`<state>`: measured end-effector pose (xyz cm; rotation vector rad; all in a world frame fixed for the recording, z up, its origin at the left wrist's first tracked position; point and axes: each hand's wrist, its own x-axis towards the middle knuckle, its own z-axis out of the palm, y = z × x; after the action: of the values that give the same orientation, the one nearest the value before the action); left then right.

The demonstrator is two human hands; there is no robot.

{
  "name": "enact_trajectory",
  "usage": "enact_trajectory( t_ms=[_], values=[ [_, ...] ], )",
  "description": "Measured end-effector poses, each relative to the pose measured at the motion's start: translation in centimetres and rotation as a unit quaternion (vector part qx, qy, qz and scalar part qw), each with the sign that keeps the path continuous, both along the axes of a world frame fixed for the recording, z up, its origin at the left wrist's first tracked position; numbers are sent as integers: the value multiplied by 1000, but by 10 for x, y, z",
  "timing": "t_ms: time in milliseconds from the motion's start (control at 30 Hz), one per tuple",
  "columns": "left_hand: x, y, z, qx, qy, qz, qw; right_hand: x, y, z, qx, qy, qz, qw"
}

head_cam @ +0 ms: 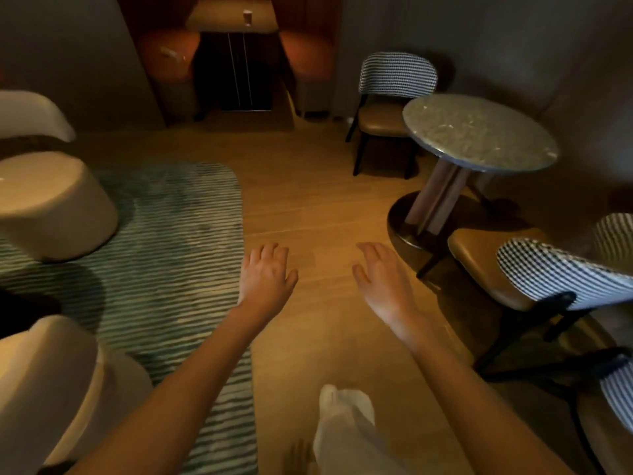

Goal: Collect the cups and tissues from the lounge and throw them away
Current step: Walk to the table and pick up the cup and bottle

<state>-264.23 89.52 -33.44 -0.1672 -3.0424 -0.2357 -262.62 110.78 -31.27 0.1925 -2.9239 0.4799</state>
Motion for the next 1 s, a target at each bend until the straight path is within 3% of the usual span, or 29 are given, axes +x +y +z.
enact_trajectory(
  t_ms=[333,700,1000],
  values=[
    [-218,6,8,-6,-1,61,998,-257,14,6,25,-40,51,998],
    [-499,-68,-8,-3,4,123,992,-553,-61,-9,28,-53,108,992],
    [-702,-99,-18,-7,-30,89,996,-743,-85,-26,9,-109,73,991]
  ],
)
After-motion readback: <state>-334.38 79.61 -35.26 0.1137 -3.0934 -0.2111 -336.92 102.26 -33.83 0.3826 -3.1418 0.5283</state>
